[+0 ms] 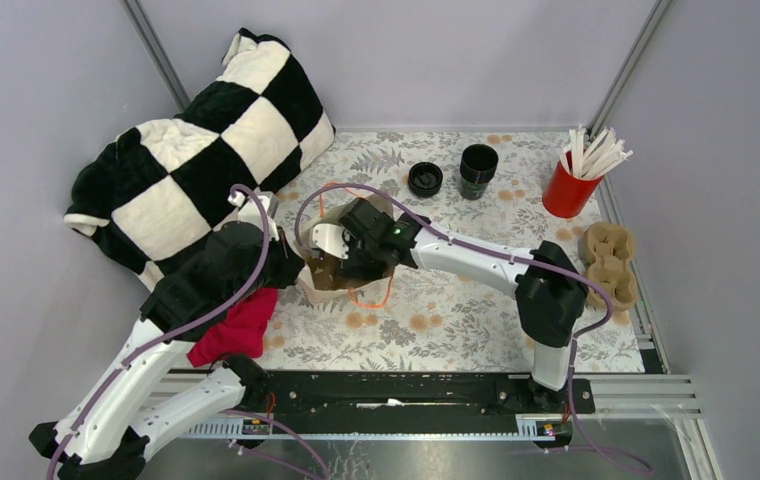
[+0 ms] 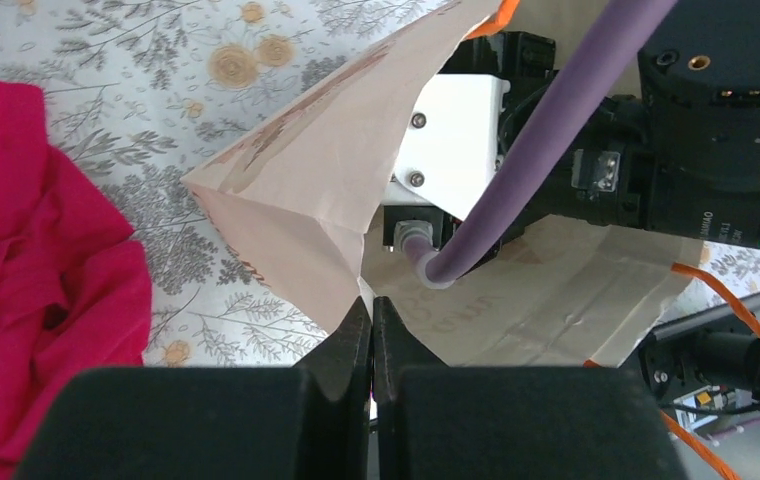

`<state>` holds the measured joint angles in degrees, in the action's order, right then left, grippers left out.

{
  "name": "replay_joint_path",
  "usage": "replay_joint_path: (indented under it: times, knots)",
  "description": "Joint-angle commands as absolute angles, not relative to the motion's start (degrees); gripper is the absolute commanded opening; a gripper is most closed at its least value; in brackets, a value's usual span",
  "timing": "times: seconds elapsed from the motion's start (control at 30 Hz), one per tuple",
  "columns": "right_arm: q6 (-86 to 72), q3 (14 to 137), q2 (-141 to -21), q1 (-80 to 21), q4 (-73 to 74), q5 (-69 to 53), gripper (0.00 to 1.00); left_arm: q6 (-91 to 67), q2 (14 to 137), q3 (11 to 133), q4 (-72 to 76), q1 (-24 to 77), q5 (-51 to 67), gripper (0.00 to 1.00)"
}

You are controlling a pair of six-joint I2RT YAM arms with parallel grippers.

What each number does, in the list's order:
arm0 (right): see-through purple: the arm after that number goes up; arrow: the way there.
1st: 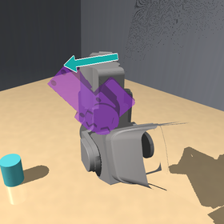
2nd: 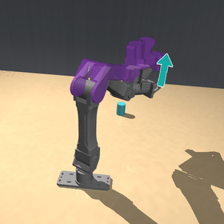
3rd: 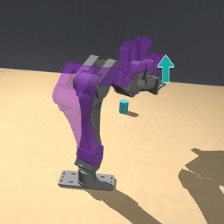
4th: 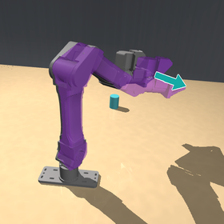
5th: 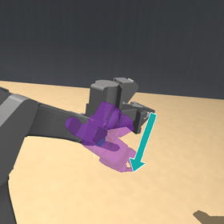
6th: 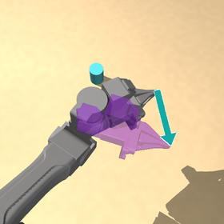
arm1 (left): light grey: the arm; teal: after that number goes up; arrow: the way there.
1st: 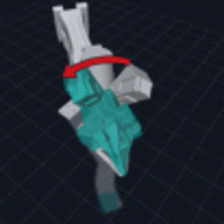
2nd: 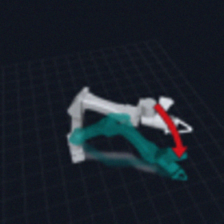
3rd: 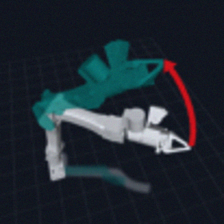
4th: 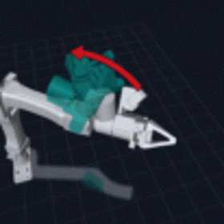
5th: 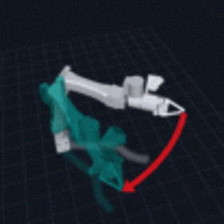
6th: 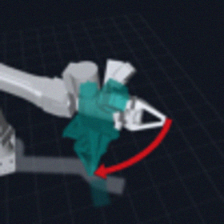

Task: Pack the takeout coffee

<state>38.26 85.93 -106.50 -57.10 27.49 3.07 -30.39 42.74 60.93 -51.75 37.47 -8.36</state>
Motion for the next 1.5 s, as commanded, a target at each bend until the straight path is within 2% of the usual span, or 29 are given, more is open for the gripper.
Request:
replay_joint_path:
  times: [0.0, 0.1, 0.27, 0.5, 0.57, 0.97, 1.23, 1.47]
  knots:
    - [37.05, 87.34, -111.7, -57.92, 35.67, -1.49, 0.33, -32.25, 43.97, 65.33, -55.65, 37.61, -14.42, 0.02]
    - [37.38, 89.98, -113.52, -57.92, 38.87, -2.18, 0.33, -32.4, 45.12, 66.95, -56.93, 37.62, -17.08, 0.06]
    - [35.93, 93.92, -116.43, -58.09, 43.45, -3.49, 0.32, -31.82, 46.34, 69.0, -57.61, 37.62, -20.85, 0.25]
    - [34.21, 95.24, -121.89, -58.08, 42.99, -3.83, 0.32, -30.48, 45.72, 72.78, -59.17, 37.62, -24.32, 0.6]
    - [33.63, 96.23, -123.83, -58.17, 43.16, -4.86, 0.32, -29.82, 45.63, 74.51, -59.57, 37.62, -24.71, 0.65]
    - [28.75, 93.44, -130.58, -58.54, 42.09, -7.17, 0.29, -26.1, 46.3, 80.2, -62.53, 37.62, -27.47, 0.68]
    - [28.21, 89.7, -126.93, -56.43, 45.78, -3.42, 0.31, -26.6, 45.77, 78.68, -62.09, 37.62, -28.21, 0.68]
    - [27.8, 97.01, -127.29, -55.96, 47.02, -3.31, 0.34, -25.84, 46.46, 78.61, -60.84, 37.62, -28.07, 0.68]
